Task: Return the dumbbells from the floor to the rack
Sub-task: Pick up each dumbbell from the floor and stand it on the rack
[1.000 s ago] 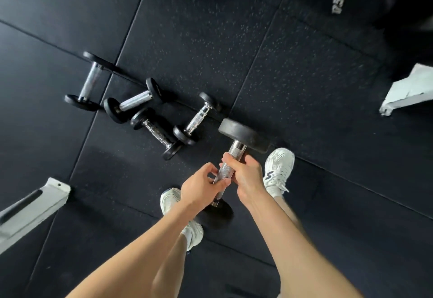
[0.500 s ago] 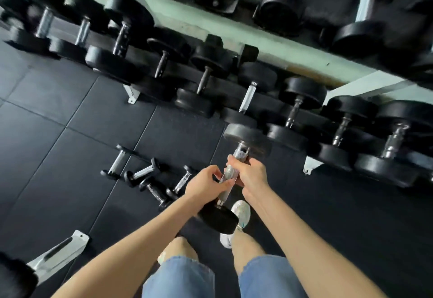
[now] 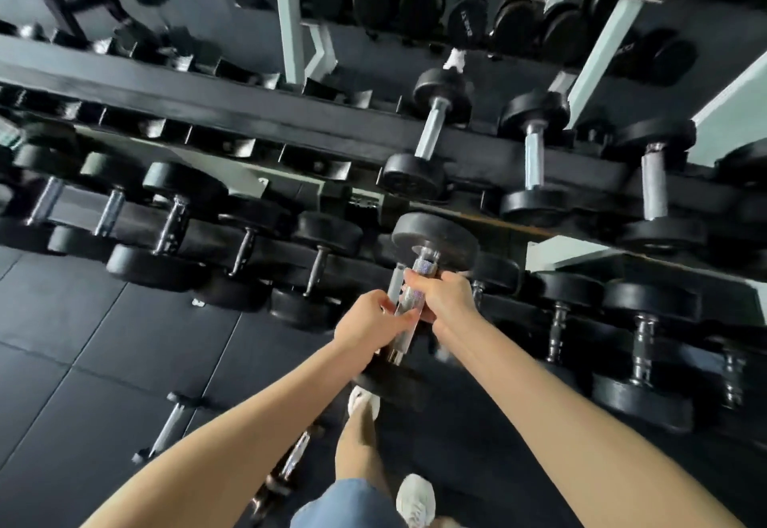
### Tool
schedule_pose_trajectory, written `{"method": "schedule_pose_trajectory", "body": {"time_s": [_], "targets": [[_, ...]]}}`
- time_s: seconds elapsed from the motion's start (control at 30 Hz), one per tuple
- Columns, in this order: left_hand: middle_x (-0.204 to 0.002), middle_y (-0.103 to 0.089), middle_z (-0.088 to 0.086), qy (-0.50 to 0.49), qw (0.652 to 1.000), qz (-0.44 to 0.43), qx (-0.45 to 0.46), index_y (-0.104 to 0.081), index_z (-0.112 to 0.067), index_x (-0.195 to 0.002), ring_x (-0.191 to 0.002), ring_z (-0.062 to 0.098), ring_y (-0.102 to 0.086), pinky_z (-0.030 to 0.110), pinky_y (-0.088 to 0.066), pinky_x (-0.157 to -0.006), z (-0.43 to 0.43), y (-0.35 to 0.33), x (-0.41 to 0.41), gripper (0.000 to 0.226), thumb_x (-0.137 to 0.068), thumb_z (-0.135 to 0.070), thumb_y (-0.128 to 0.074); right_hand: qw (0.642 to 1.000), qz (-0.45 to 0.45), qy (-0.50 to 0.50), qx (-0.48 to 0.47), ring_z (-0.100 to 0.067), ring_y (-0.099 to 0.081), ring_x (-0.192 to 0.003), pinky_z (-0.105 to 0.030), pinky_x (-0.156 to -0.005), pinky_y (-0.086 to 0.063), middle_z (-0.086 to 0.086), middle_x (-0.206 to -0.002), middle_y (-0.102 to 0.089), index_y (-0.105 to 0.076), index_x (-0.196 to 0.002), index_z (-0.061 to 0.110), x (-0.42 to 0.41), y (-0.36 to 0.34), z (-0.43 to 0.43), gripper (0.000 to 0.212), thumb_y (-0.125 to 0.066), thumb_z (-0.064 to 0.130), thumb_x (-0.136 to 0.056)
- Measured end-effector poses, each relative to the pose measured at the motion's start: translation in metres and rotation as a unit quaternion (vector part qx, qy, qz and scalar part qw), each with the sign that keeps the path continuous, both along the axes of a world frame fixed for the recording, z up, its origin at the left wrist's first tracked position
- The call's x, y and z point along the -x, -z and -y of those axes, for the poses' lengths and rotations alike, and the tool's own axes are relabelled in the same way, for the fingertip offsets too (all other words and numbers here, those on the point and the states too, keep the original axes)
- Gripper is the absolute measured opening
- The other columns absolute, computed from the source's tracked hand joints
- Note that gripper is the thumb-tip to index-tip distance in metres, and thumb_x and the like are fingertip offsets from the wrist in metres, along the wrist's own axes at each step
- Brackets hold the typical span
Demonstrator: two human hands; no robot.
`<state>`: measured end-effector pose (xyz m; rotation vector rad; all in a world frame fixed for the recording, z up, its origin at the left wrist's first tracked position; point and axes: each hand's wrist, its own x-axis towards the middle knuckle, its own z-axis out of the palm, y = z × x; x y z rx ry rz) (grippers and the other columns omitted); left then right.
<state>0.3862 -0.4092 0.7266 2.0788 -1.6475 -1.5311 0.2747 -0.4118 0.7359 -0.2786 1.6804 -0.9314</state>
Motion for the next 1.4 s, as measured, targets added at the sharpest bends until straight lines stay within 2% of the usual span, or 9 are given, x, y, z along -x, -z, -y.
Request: {"method": "schedule_pose_trajectory", "body": {"time_s": [0.1, 0.4, 0.53, 0.67, 0.8, 0.93, 1.07, 1.2, 1.4], "targets": [[-0.073, -0.061, -0.005, -0.004, 1.0, -0.012, -0.002, -0.048, -0.023, -0.076, -0.069, 0.018, -0.062, 0.034, -0.049, -0.065, 0.052, -0.005, 0.013, 0.037, -0.074, -0.054, -0.068, 1.0, -0.006, 0.011, -0.002, -0.037, -0.069, -0.097, -0.052, -0.092, -0.054, -0.014, -0.094, -0.071, -0.064, -0.091, 0.007, 0.01, -0.001, 0.053, 0.025, -0.081, 0.016, -0.074], [-0.066, -0.063, -0.004, -0.016, 0.997, -0.05, -0.057, -0.052, -0.018, -0.078, -0.058, 0.014, -0.055, 0.027, -0.04, -0.061, 0.146, -0.025, -0.011, 0.035, -0.074, -0.048, -0.069, 0.996, 0.021, 0.036, -0.077, -0.037, -0.066, -0.106, -0.05, -0.097, -0.051, -0.022, -0.117, -0.067, -0.058, -0.119, -0.002, -0.008, -0.017, 0.149, 0.056, -0.082, 0.019, -0.072], [-0.061, -0.065, -0.004, -0.017, 0.996, -0.063, -0.06, -0.055, -0.018, -0.076, -0.056, 0.014, -0.057, 0.028, -0.042, -0.061, 0.182, -0.038, -0.033, 0.037, -0.069, -0.05, -0.071, 0.996, 0.028, 0.027, -0.074, -0.033, -0.069, -0.088, -0.043, -0.082, -0.055, -0.019, -0.094, -0.071, -0.063, -0.089, 0.001, -0.024, -0.032, 0.18, 0.023, -0.079, 0.013, -0.077], [-0.064, -0.065, 0.002, -0.015, 0.997, -0.066, -0.031, -0.056, -0.011, -0.08, -0.059, 0.021, -0.058, 0.034, -0.045, -0.061, 0.226, -0.042, -0.049, 0.055, -0.054, -0.059, -0.067, 0.998, 0.017, 0.023, -0.052, -0.03, -0.068, -0.096, -0.048, -0.098, -0.05, -0.012, -0.098, -0.072, -0.065, -0.095, 0.006, -0.042, -0.042, 0.225, 0.026, -0.079, 0.017, -0.076], [-0.073, -0.071, 0.007, -0.016, 0.997, -0.07, 0.008, -0.055, -0.015, -0.075, -0.073, 0.029, -0.069, 0.047, -0.054, -0.077, 0.266, -0.04, -0.059, 0.06, -0.043, -0.065, -0.064, 0.999, 0.02, 0.029, -0.032, -0.023, -0.064, -0.093, -0.033, -0.081, -0.053, -0.009, -0.105, -0.067, -0.058, -0.119, -0.001, -0.053, -0.044, 0.27, 0.047, -0.078, 0.014, -0.078], [-0.068, -0.066, 0.003, -0.031, 0.997, -0.07, 0.023, -0.053, -0.016, -0.073, -0.069, 0.026, -0.064, 0.042, -0.052, -0.072, 0.301, -0.038, -0.061, 0.057, -0.044, -0.065, -0.064, 0.999, 0.013, 0.014, -0.028, -0.024, -0.064, -0.091, -0.036, -0.082, -0.054, -0.009, -0.099, -0.068, -0.061, -0.114, 0.0, -0.058, -0.041, 0.308, 0.041, -0.078, 0.012, -0.078], [-0.065, -0.06, 0.002, -0.045, 0.996, -0.076, 0.029, -0.051, -0.016, -0.07, -0.063, 0.023, -0.056, 0.035, -0.044, -0.066, 0.335, -0.029, -0.062, 0.054, -0.047, -0.063, -0.066, 0.999, 0.028, 0.004, -0.02, -0.025, -0.066, -0.084, -0.027, -0.062, -0.055, -0.011, -0.1, -0.067, -0.058, -0.115, 0.0, -0.06, -0.038, 0.345, 0.04, -0.076, 0.009, -0.08], [-0.065, -0.058, 0.001, -0.066, 0.994, -0.084, 0.033, -0.048, -0.017, -0.068, -0.063, 0.022, -0.053, 0.034, -0.04, -0.066, 0.366, -0.017, -0.062, 0.051, -0.05, -0.061, -0.067, 1.0, 0.005, -0.001, -0.016, -0.03, -0.062, -0.107, -0.046, -0.098, -0.051, -0.013, -0.118, -0.064, -0.052, -0.128, -0.001, -0.065, -0.023, 0.382, 0.059, -0.079, 0.011, -0.077], [-0.072, -0.063, 0.002, -0.083, 0.993, -0.072, 0.03, -0.052, -0.017, -0.075, -0.07, 0.024, -0.062, 0.037, -0.048, -0.07, 0.403, 0.014, -0.062, 0.035, -0.069, -0.047, -0.071, 0.999, -0.012, -0.036, -0.022, -0.036, -0.068, -0.1, -0.053, -0.091, -0.054, -0.017, -0.103, -0.068, -0.061, -0.112, 0.0, -0.069, 0.006, 0.425, 0.04, -0.078, 0.009, -0.077]]}}
